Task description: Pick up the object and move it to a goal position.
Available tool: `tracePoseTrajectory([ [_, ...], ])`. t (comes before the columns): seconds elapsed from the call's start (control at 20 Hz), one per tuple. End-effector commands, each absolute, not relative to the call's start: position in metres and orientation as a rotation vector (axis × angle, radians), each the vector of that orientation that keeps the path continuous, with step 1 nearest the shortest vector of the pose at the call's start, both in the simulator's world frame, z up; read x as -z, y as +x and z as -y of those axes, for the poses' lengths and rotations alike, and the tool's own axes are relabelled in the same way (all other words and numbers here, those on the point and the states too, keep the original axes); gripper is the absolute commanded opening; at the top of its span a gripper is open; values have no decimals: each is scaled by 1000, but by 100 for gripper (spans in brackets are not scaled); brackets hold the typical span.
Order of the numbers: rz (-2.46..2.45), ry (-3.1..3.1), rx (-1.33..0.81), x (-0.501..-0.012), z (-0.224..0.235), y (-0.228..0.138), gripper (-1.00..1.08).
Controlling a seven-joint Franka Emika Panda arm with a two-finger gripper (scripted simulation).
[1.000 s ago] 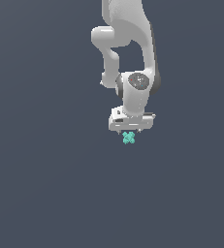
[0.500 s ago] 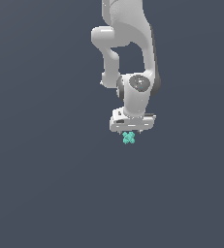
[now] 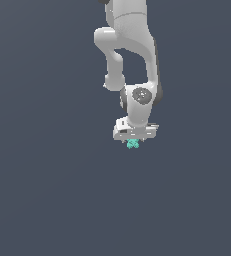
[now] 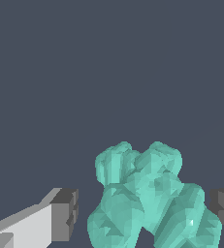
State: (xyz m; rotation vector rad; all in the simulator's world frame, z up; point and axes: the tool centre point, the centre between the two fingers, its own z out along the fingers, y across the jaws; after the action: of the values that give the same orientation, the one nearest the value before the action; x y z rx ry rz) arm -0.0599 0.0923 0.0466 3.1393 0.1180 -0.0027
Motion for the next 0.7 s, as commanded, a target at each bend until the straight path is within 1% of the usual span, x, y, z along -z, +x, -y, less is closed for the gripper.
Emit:
tracePoseTrajectory([
  [0.0,-118,3139,0,-43,-92,-59,100],
  [0.05,-118,3139,0,-43,-93,-59,100],
  [0.1,-118,3139,0,-43,-93,-59,-100],
  [0.65,-118,3139,-4,-44,-92,-58,-100],
])
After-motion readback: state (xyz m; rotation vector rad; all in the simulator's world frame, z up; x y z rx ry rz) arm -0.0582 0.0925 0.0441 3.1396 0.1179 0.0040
